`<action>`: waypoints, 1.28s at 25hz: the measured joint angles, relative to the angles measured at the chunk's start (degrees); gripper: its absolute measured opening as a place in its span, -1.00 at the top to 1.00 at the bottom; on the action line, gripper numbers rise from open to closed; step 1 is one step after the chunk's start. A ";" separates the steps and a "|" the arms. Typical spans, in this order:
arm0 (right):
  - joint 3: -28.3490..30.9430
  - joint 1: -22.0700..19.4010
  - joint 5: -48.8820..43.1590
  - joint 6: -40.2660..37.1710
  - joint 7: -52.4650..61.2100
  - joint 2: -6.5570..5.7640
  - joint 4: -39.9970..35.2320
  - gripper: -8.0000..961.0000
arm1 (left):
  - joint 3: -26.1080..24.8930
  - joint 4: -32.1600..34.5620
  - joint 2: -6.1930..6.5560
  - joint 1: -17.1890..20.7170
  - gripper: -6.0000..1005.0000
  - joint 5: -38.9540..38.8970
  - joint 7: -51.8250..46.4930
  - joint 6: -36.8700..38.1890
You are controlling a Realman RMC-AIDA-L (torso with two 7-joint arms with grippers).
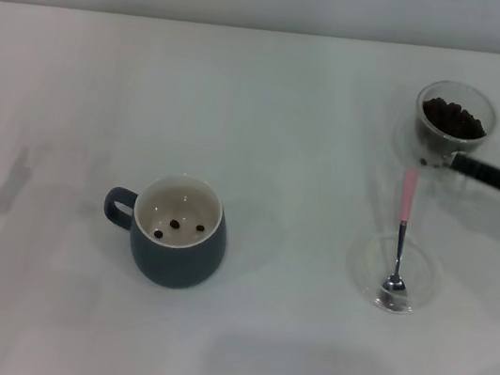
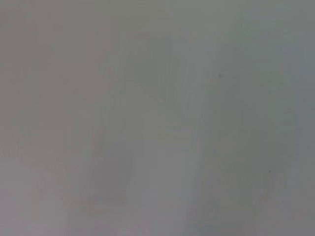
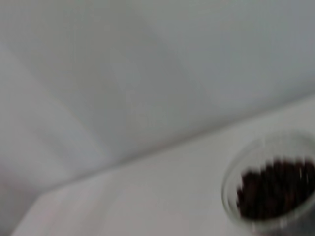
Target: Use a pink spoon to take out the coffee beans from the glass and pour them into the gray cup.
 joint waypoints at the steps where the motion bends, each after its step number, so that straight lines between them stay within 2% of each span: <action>1: 1.79 -0.03 0.12 0.83 -1.10 0.12 -0.01 0.05 | 0.00 0.00 0.00 0.01 -0.51 0.00 0.00 -0.02; 6: 14.21 -0.77 0.23 5.65 -7.81 1.43 -0.05 -0.18 | 0.00 0.00 0.00 0.16 -0.51 0.00 0.00 -0.18; 9: 19.48 -1.13 0.25 5.87 -13.42 2.80 -0.06 -0.32 | 0.00 0.01 0.00 0.15 -0.51 0.00 0.00 -0.10; 11: 20.96 -1.15 0.23 4.39 -17.43 3.76 -0.06 -0.41 | 0.00 0.09 0.00 -0.01 -0.51 0.00 0.00 0.01; 13: 21.55 -1.14 0.45 2.30 -22.86 4.79 0.00 -0.42 | 0.00 0.21 0.00 -0.16 -0.51 0.00 0.00 0.04; 16: 23.09 -0.90 3.96 -0.09 -37.24 6.14 3.42 -0.44 | -0.07 0.54 0.04 -0.36 -0.51 -0.30 0.00 0.06; 22: 23.42 -0.57 15.81 -0.65 -67.11 6.31 14.85 -0.43 | -0.09 0.71 0.00 -0.43 -0.51 -0.57 0.00 0.16; 24: 23.47 -0.49 19.95 -1.49 -73.71 6.34 17.53 -0.42 | -0.09 0.62 -0.02 -0.43 -0.51 -0.63 0.00 0.18; 28: 23.57 -0.13 26.16 -5.59 -76.50 6.38 19.89 -0.43 | -0.09 0.28 -0.09 -0.43 -0.51 -0.86 -0.01 0.20; 32: 23.64 0.02 26.85 -7.91 -78.43 6.44 19.83 -0.45 | -0.09 -0.14 -0.16 -0.50 -0.51 -2.45 -0.13 0.20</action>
